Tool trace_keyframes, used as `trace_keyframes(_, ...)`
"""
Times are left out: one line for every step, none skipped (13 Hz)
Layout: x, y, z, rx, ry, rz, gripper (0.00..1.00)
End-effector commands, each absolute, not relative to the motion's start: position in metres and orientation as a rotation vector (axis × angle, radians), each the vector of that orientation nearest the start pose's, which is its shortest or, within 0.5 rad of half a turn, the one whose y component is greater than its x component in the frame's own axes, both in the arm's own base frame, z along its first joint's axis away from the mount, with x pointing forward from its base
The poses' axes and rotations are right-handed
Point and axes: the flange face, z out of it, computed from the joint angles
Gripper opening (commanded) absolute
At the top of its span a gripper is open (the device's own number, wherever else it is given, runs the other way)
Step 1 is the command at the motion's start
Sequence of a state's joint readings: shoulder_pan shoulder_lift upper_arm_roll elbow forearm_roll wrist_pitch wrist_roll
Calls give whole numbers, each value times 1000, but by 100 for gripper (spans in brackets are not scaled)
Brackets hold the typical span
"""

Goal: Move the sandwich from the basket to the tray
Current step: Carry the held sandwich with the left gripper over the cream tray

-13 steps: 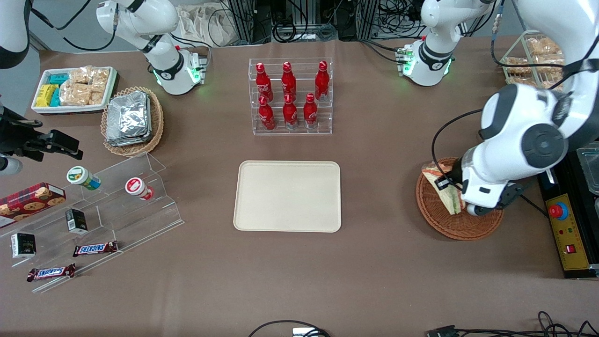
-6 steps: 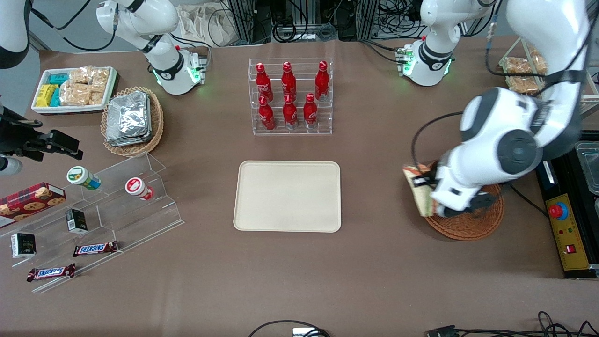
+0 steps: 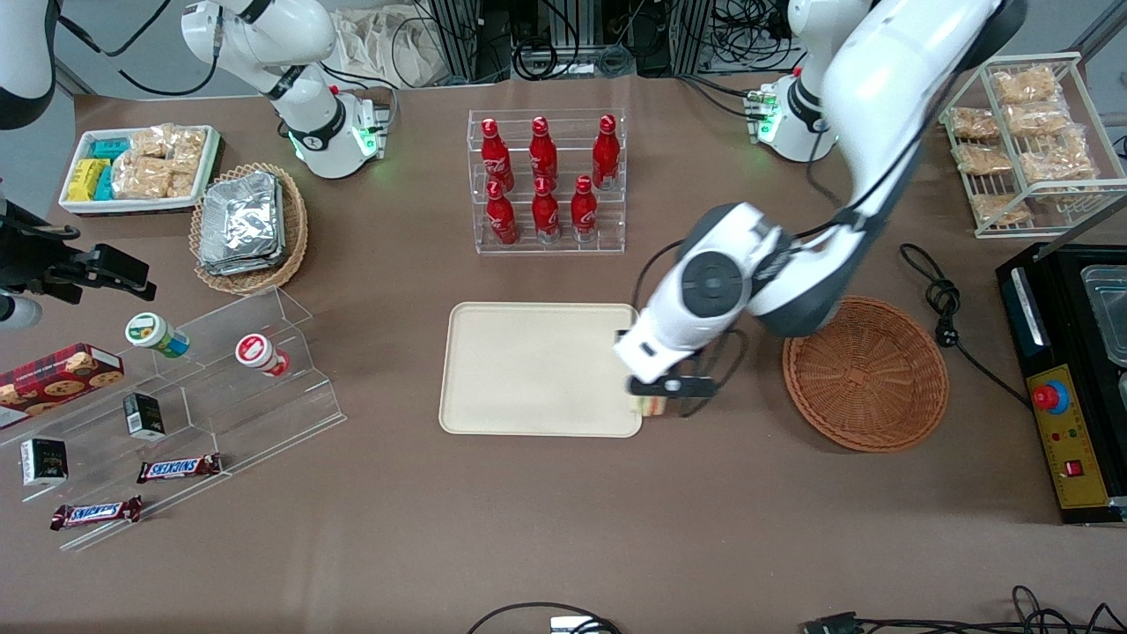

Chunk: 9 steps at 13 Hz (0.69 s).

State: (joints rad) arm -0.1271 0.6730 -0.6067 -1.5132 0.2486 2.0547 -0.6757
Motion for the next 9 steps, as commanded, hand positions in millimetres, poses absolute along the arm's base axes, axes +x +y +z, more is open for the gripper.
trace_keyframes(580,-425,273,-3270,151,180,5)
trace_keyframes(572,-435,259,-3263,145,211,5)
trace_keyframes(567,-438,252,-3258,102,235,5)
trace_keyframes(563,-439,245,-3247,51,256,5)
trace_keyframes(553,-444,237,-3231,14,285,8)
trace_keyframes(549,-447,236,-3226,-26,291,61)
trace_keyframes(548,-447,237,-3221,-38,292,100)
trace_keyframes(550,-446,243,-3222,-44,282,100)
trace_keyframes(553,-444,251,-3226,-49,271,100)
